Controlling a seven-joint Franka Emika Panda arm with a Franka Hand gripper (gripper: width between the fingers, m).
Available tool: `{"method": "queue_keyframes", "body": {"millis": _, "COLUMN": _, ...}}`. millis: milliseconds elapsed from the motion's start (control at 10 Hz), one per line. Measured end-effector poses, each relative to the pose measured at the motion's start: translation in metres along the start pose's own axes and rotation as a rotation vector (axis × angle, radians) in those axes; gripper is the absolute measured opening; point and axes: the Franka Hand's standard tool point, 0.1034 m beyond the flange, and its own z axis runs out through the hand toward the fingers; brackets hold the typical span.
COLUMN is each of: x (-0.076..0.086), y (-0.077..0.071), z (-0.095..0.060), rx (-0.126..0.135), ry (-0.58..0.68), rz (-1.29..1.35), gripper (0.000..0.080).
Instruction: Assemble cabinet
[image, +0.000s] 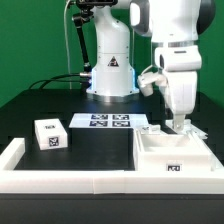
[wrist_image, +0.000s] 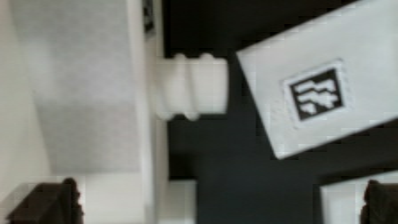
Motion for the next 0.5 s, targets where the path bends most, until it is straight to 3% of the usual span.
{"method": "queue_keyframes", "body": {"millis": 100, "x": 0.007, "y": -0.013, "z": -0.003, "rx": -0.007, "ry": 0.003, "rz": -0.017, "gripper": 0.0797}}
{"method": "queue_keyframes", "body": {"millis": 300, "x": 0.012, "y": -0.043, "z": 0.007, "rx": 0.032, "ry": 0.000, "rz": -0.045, "gripper": 0.0797}}
{"method": "queue_keyframes", "body": {"millis": 500, "x": 0.009, "y": -0.055, "z": 0.018, "rx": 0.051, "ry": 0.002, "rz": -0.047, "gripper": 0.0797}}
